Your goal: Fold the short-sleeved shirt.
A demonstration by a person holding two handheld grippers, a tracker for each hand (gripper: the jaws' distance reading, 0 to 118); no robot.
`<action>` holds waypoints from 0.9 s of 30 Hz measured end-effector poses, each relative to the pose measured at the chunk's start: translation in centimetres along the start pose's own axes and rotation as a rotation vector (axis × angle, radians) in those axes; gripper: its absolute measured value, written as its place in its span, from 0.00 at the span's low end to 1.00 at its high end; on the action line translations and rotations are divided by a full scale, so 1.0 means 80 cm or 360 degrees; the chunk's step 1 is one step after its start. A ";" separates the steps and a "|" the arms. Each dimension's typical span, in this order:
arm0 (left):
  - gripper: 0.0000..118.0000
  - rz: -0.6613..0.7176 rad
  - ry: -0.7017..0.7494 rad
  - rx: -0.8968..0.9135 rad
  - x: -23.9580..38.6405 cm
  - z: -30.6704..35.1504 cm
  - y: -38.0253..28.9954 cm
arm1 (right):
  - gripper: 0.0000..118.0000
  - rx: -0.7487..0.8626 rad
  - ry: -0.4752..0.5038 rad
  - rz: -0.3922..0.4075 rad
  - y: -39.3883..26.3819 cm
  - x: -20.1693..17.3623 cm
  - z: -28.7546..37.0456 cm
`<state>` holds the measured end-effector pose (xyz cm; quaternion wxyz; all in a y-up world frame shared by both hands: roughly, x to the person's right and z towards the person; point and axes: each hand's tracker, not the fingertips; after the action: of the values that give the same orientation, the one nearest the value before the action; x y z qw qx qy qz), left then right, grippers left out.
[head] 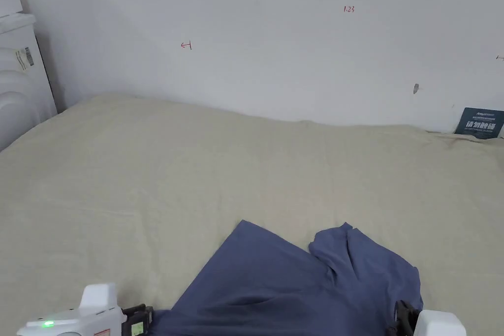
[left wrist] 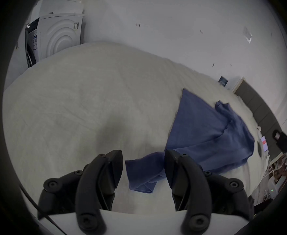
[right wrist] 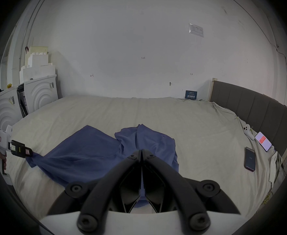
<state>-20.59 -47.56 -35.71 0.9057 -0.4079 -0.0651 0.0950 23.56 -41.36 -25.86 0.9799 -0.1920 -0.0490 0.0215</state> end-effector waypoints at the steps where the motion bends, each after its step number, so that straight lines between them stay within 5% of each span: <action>1: 0.49 -0.0012 0.0006 -0.0024 0.004 -0.006 -0.002 | 0.01 -0.0004 0.0000 0.0004 -0.002 0.001 -0.001; 5: 0.45 -0.0087 0.0083 -0.0061 0.002 -0.037 -0.010 | 0.01 -0.0026 -0.0004 -0.0002 -0.005 0.003 -0.005; 9: 0.16 -0.0173 -0.0003 -0.0053 0.014 -0.038 -0.010 | 0.01 -0.0043 -0.0003 0.0000 -0.009 0.004 -0.007; 12: 0.06 -0.0295 0.0028 -0.0083 0.022 -0.040 -0.011 | 0.01 -0.0059 0.0002 -0.0015 -0.012 0.006 -0.010; 27: 0.01 -0.0155 -0.0217 0.0280 0.044 0.088 0.010 | 0.01 -0.0076 -0.0014 -0.0021 -0.011 0.016 -0.015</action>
<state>-18.64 -41.12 -31.52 0.9350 -0.3159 -0.1378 0.0837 24.95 -42.56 -26.56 0.9749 -0.2150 -0.0553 0.0147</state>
